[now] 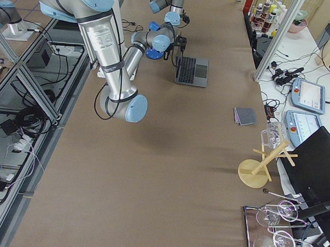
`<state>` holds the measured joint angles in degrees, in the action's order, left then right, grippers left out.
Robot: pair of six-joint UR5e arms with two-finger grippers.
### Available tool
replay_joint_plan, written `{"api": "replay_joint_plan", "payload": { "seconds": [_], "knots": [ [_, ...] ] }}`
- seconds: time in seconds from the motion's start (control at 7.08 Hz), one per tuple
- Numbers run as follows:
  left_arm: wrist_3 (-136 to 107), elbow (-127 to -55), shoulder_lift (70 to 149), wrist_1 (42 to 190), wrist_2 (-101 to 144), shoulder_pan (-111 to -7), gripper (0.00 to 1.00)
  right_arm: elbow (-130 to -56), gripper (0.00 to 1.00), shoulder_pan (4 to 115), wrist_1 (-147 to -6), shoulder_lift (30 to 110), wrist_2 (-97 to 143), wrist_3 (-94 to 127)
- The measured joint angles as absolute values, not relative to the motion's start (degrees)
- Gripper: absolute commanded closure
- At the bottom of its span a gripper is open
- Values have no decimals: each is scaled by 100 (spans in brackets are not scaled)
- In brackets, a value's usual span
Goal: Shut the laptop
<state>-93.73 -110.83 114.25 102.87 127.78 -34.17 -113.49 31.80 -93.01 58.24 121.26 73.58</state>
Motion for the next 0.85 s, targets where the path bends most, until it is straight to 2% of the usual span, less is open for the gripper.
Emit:
{"api": "replay_joint_plan", "payload": {
  "seconds": [0.42, 0.85],
  "knots": [
    [-9520, -10796, 11713, 10267, 12754, -3411, 100, -10799, 100, 3384, -9196, 5416, 12112, 7366],
    [-9497, -10227, 12221, 10270, 12406, -3623, 100, -10329, 100, 3576, -8648, 5367, 12128, 7430]
  ]
}}
